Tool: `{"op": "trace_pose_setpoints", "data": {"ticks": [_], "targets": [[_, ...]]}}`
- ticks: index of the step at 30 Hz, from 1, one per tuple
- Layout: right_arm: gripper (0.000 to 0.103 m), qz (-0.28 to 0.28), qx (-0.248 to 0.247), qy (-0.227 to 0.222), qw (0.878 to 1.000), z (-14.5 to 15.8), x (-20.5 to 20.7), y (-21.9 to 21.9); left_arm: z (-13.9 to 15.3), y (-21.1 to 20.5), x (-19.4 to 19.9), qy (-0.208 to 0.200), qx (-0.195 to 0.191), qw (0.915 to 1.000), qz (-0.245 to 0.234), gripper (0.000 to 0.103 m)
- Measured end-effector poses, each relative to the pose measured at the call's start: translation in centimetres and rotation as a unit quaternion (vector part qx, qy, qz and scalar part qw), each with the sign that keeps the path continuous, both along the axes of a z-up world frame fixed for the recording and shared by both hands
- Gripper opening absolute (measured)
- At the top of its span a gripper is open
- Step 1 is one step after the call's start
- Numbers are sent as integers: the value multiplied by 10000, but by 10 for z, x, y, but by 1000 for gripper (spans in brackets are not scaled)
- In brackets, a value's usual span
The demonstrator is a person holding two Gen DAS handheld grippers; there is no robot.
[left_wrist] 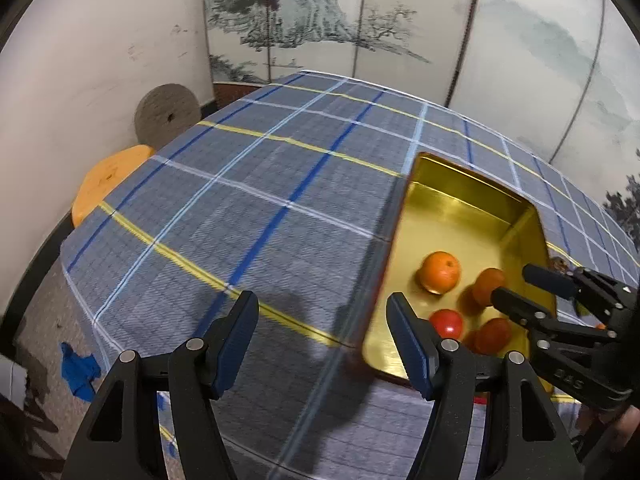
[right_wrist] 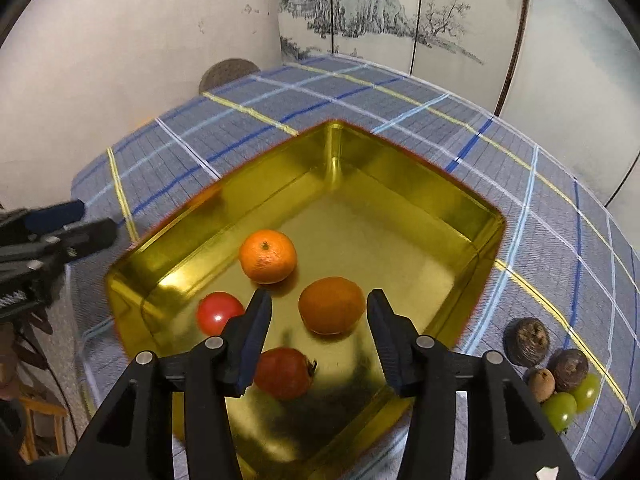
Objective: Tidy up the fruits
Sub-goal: 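Grasp the remaining orange on the tablecloth with the right gripper, then grasp the green tomato with the left gripper while the right gripper holds its orange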
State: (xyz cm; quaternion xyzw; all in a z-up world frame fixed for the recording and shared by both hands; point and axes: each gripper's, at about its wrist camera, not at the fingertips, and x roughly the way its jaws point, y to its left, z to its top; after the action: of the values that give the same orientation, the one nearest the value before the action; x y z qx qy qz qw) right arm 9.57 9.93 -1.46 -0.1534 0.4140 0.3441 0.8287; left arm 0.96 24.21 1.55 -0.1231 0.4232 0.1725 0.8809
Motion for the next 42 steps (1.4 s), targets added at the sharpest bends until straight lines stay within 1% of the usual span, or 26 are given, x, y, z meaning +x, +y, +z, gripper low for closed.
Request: {"op": "trace_pose_setpoints", "data": {"ticks": [3, 5, 7, 11, 15, 17, 22, 25, 34, 36, 38, 42], "targets": [[51, -117, 236, -84, 9996, 14, -9, -18, 4, -12, 3, -45, -14, 9999, -166, 67], [54, -270, 340, -162, 9989, 21, -14, -36, 6, -23, 6, -60, -20, 9995, -309, 67], [54, -496, 413, -210, 9977, 26, -17, -60, 7, -34, 9, -75, -29, 9990, -450, 67], [55, -1051, 350, -320, 9933, 29, -19, -113, 7, -59, 16, -75, -40, 9970, -773, 67], [56, -1662, 211, -316, 9854, 23, -19, -169, 8, -85, 23, -65, -9, 9941, -1079, 67], [56, -1939, 154, -241, 9806, 16, -20, -195, 8, -96, 26, -56, -12, 9927, -1205, 67], [57, -2298, 104, -34, 9732, -5, -21, -231, 8, -123, 34, -21, 70, 9886, -1506, 67], [57, -2366, 128, 88, 9715, -16, -19, -238, 8, -138, 40, -4, 105, 9861, -1657, 67], [56, -2252, 197, 176, 9739, -34, -8, -229, 8, -172, 57, 37, 175, 9808, -1941, 67], [54, -2232, 196, 184, 9744, -36, -6, -228, 7, -179, 61, 43, 170, 9800, -1980, 67], [47, -2208, 195, 196, 9749, -39, -7, -227, 6, -185, 65, 65, 158, 9792, -2022, 67], [38, -2184, 160, 136, 9756, -41, -10, -226, 3, -196, 73, 104, 158, 9772, -2114, 67]]}}
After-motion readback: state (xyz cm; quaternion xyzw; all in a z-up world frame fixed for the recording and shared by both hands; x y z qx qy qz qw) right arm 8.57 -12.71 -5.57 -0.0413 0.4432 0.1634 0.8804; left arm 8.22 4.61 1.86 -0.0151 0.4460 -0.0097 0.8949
